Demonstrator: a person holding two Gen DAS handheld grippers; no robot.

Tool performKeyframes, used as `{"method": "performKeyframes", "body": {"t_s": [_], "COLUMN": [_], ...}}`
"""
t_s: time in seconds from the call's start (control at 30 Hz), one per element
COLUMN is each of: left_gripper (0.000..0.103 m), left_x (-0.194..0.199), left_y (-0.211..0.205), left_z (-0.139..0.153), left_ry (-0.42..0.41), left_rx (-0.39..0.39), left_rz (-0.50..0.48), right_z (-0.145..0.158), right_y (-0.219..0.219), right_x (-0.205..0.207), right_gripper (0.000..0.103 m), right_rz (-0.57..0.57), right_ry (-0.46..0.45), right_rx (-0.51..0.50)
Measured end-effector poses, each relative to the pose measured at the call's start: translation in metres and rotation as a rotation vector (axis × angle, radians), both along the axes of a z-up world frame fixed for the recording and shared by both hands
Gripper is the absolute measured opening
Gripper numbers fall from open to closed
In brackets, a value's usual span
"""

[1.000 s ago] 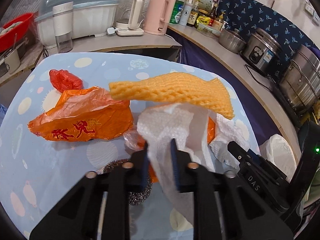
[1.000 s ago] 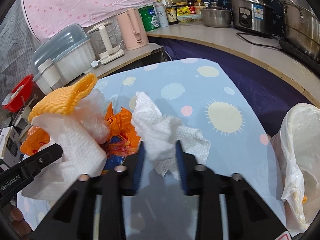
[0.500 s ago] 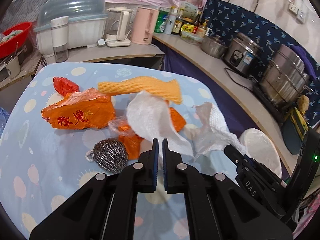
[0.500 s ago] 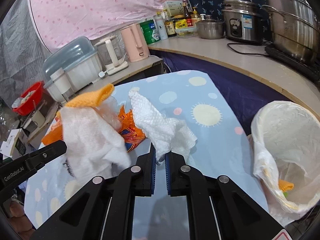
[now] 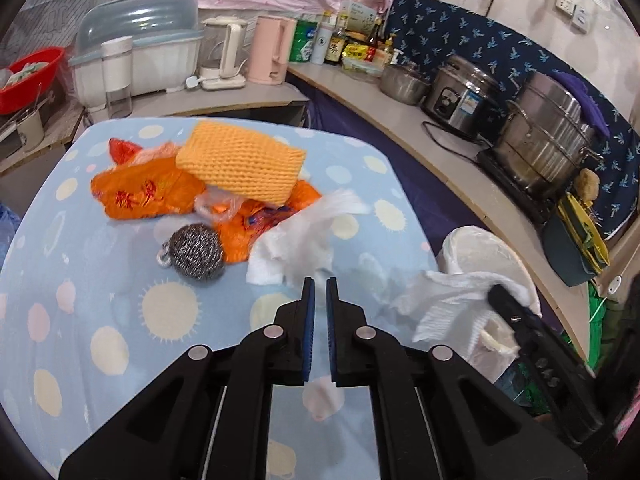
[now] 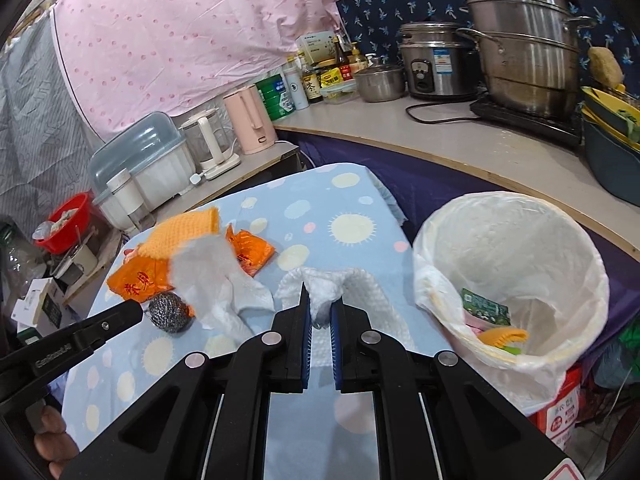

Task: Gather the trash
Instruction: 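Lift the white paper towels with both tools toward the trash bag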

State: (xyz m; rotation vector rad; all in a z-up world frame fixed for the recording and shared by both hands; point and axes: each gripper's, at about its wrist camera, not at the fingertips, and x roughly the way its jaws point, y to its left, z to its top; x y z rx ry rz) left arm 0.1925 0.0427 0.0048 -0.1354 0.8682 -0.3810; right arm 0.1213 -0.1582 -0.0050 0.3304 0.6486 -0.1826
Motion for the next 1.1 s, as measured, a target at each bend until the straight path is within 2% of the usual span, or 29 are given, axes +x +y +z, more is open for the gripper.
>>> {"method": "performKeyframes", "body": {"t_s": [0.03, 0.07, 0.1, 0.17, 0.23, 0.27, 0.37, 0.47, 0.67, 0.77, 0.83, 0.93, 1.0, 1.03, 1.07, 1.1], "left_gripper": [0.019, 0.035, 0.043, 0.044, 0.053, 0.063, 0.079, 0.086, 0.086, 0.085, 0.079, 0.057, 0.03, 0.022, 0.01, 0.008], "left_x": [0.002, 0.004, 0.005, 0.007, 0.01, 0.013, 0.02, 0.033, 0.063, 0.075, 0.081, 0.09, 0.093, 0.093, 0.092, 0.091], "left_y": [0.002, 0.005, 0.009, 0.014, 0.014, 0.014, 0.007, -0.006, -0.029, -0.035, -0.038, -0.044, -0.045, -0.045, -0.045, -0.045], "left_z": [-0.005, -0.009, -0.013, -0.02, -0.024, -0.025, -0.03, -0.04, -0.066, -0.074, -0.078, -0.086, -0.09, -0.092, -0.092, -0.091], "left_ry": [0.012, 0.021, 0.023, 0.026, 0.028, 0.028, 0.022, 0.012, 0.044, 0.053, 0.062, 0.093, 0.113, 0.118, 0.121, 0.119], "left_rx": [0.007, 0.009, 0.011, 0.02, 0.033, 0.037, 0.043, 0.08, 0.125, 0.13, 0.129, 0.144, 0.155, 0.158, 0.161, 0.163], "left_rz": [0.011, 0.03, 0.047, 0.06, 0.07, 0.073, 0.052, 0.043, 0.036, 0.041, 0.04, 0.026, 0.023, 0.017, 0.017, 0.019], "right_z": [0.0, -0.001, -0.002, -0.005, -0.007, -0.009, -0.014, -0.019, -0.024, -0.026, -0.028, -0.031, -0.033, -0.033, -0.034, -0.034], "right_y": [-0.002, -0.004, -0.004, -0.006, -0.007, -0.008, -0.01, -0.011, -0.014, -0.018, -0.02, -0.02, -0.02, -0.019, -0.019, -0.018], "right_x": [-0.003, -0.005, -0.007, -0.009, -0.008, -0.007, -0.005, 0.0, 0.008, 0.013, 0.016, 0.02, 0.022, 0.023, 0.023, 0.024], "right_gripper": [0.008, 0.008, 0.008, 0.008, 0.008, 0.008, 0.008, 0.008, 0.008, 0.008, 0.008, 0.008, 0.008, 0.008, 0.008, 0.008], "right_rz": [-0.002, -0.002, -0.002, -0.003, -0.003, -0.004, -0.007, -0.004, -0.004, -0.007, -0.011, -0.013, -0.012, -0.011, -0.01, -0.009], "right_ry": [0.0, 0.0, 0.001, 0.002, 0.004, 0.004, 0.007, 0.014, 0.024, 0.03, 0.034, 0.041, 0.046, 0.047, 0.048, 0.047], "right_rx": [0.002, 0.005, 0.006, 0.007, 0.014, 0.021, 0.034, 0.041, 0.042, 0.042, 0.043, 0.04, 0.04, 0.042, 0.043, 0.043]}}
